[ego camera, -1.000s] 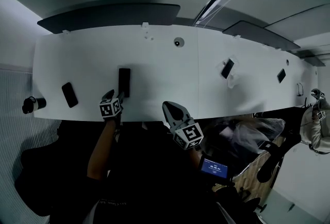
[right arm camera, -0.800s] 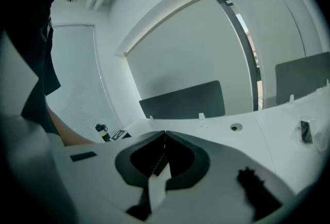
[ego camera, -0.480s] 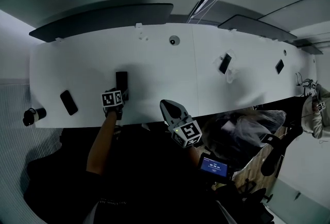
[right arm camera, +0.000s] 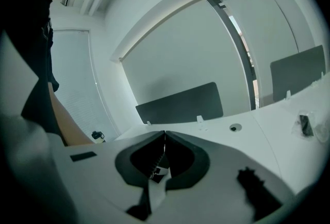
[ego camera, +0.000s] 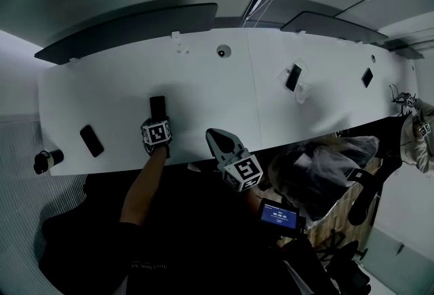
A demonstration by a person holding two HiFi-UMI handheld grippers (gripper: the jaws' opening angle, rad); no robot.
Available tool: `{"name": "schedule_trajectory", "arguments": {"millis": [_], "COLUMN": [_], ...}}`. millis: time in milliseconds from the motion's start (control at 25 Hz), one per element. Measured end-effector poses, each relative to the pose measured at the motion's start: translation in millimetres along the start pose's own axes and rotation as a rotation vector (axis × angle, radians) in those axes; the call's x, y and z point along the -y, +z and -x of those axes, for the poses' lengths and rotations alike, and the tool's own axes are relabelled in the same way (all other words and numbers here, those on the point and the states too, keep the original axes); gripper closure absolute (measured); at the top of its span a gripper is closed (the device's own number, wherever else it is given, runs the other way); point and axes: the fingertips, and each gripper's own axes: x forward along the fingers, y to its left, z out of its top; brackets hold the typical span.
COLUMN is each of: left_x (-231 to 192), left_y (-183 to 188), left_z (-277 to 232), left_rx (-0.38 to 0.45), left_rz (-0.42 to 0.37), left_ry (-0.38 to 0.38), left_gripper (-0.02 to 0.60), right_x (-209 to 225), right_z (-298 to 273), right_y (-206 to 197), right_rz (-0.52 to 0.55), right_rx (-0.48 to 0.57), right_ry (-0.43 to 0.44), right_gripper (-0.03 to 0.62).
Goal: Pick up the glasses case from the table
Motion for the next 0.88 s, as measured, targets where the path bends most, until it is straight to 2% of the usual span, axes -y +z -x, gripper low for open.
{"name": "schedule_trajectory", "arguments": {"millis": [120, 200, 400, 520, 680, 760, 880], "left_x": [-1.2, -4.8, -2.5, -1.2, 1.9, 5.4, 14.5], "left_y": [-1.9, 1.0, 3.1, 4.3, 15.5, 23.9, 46.9], "left_z": [-8.8, -11.3, 5.6, 10.8, 23.4, 32.5, 59.5], "left_rx": [-0.041, -0.041, -0.027, 0.017, 0.099, 0.152, 0.268], "left_rz": [0.001, 0.003, 0.000, -0.012, 0.043, 0.050, 0.014], "left_ry": [0.014, 0.009, -0.033, -0.072, -0.137, -0.177, -0.254], "left_gripper": [0.257, 0.289, 0.301, 0.301, 0.301, 0.301, 0.301], "right_x": [0.9, 1.3, -1.6, -2.0, -2.7, -4.5, -9.8], "right_z": [2.4, 3.6, 4.9, 5.5, 5.2, 3.6, -1.1], "right_y": [0.2, -2.5, -3.3, -3.5, -4.6, -4.9, -1.8], "right_rz": [-0.014, -0.020, -0.024, -0.024, -0.023, -0.009, -0.003], "right_rx": [0.011, 0.001, 0.004, 0.004, 0.003, -0.004, 0.002], "right_ry": [-0.004, -0.008, -0.003, -0.002, 0.000, 0.008, 0.026], "right_gripper": [0.586, 0.586, 0.586, 0.586, 0.586, 0.586, 0.586]}}
